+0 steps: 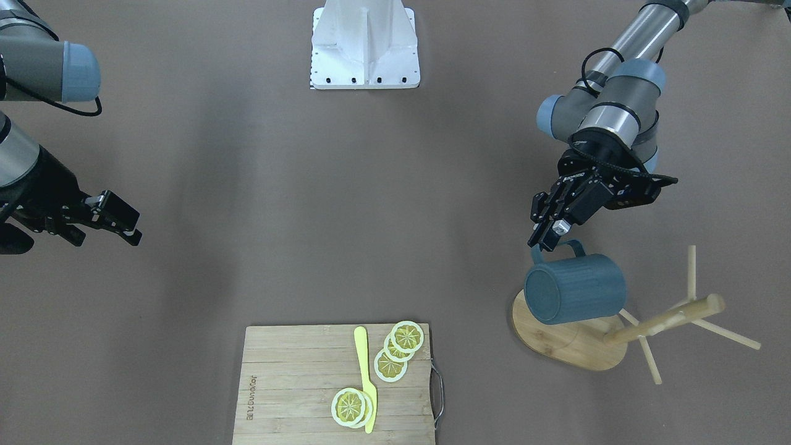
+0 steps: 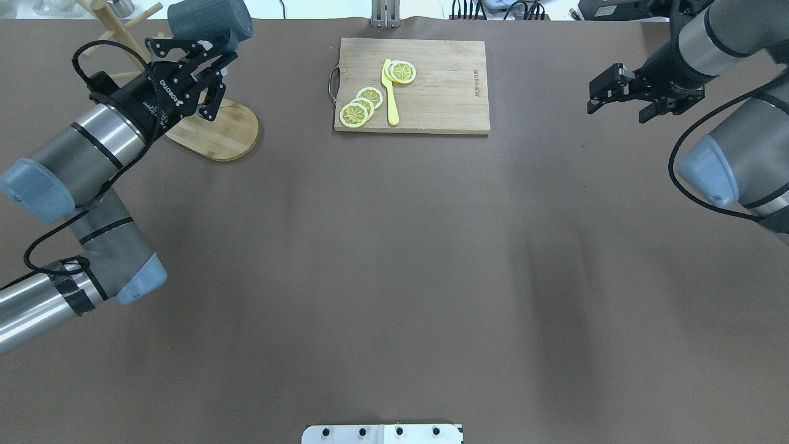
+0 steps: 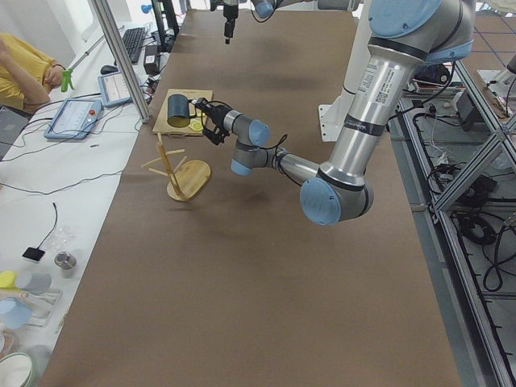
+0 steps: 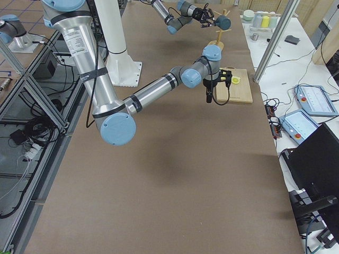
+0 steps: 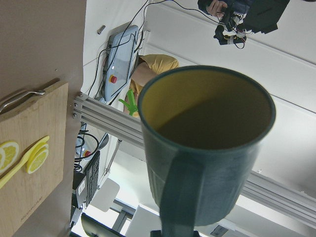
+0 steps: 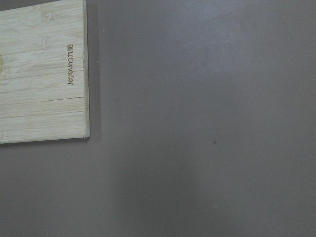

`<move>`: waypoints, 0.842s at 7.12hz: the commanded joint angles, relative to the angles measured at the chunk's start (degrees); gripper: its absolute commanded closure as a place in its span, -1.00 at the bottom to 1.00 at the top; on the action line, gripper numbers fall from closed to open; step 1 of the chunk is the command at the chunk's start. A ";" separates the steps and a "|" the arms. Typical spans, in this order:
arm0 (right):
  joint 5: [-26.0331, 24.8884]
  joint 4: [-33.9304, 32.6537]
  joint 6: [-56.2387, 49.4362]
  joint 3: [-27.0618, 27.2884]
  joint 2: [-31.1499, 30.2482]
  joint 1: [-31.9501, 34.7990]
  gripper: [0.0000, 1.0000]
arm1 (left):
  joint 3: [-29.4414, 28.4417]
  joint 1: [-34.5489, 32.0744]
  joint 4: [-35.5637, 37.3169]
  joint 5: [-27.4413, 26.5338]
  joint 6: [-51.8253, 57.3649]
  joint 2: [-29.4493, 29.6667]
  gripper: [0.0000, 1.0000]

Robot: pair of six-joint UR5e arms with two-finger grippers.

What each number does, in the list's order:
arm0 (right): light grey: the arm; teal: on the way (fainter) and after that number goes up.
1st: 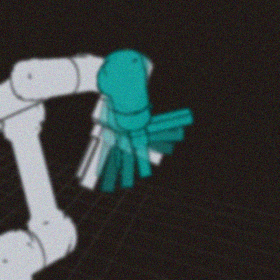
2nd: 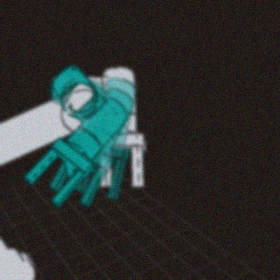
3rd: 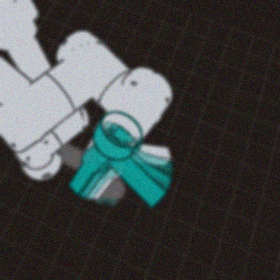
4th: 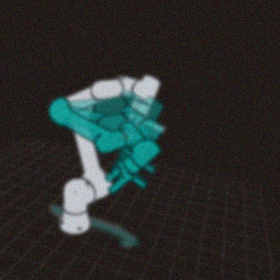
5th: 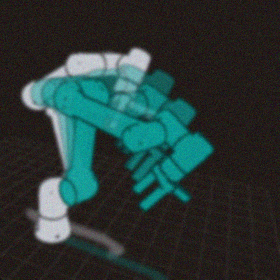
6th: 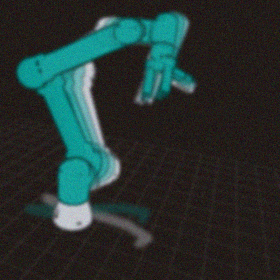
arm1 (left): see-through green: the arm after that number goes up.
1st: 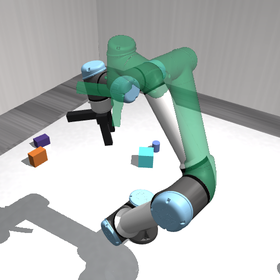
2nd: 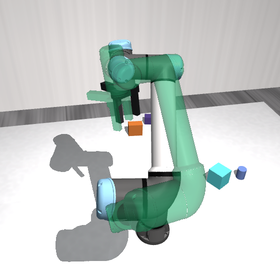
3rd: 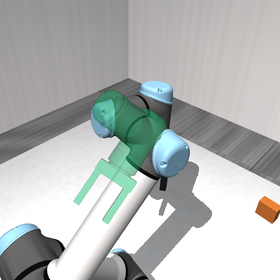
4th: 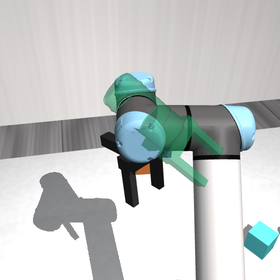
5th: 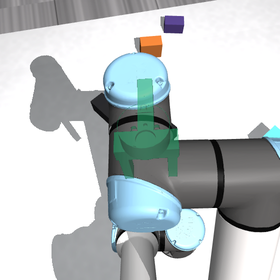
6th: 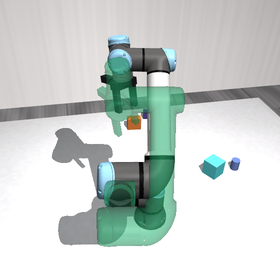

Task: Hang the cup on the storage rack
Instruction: 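Lower the mug handle onto a peg of the wooden stand with the left gripper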

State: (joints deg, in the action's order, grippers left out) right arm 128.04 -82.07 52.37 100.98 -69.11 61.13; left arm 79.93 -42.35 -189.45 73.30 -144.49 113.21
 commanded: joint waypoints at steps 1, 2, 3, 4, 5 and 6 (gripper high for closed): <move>-0.07 0.07 0.01 0.01 -0.06 -0.05 -1.00 | -1.60 -1.41 -0.05 -0.09 -0.35 0.78 1.00; -0.07 0.07 0.01 0.09 -0.06 -0.05 -1.00 | -3.01 -2.03 -0.05 0.00 -0.44 1.91 1.00; -0.07 0.07 0.01 0.01 -0.06 -0.05 -1.00 | -3.98 -3.17 -0.05 0.17 -0.87 1.92 1.00; -0.07 0.07 0.01 0.09 -0.06 -0.05 -1.00 | -4.43 -3.44 -0.05 0.09 -0.88 2.19 1.00; -0.07 0.07 0.01 0.36 -0.06 -0.13 -1.00 | -5.39 -3.79 -0.22 0.35 -0.97 2.36 1.00; -0.07 0.07 0.01 0.44 -0.32 -0.14 -1.00 | -6.01 -4.06 -0.83 0.35 -1.05 2.36 1.00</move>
State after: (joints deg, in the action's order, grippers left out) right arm 127.97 -82.00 52.38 101.26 -69.25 61.03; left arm 74.82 -45.99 -189.75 73.57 -145.43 115.47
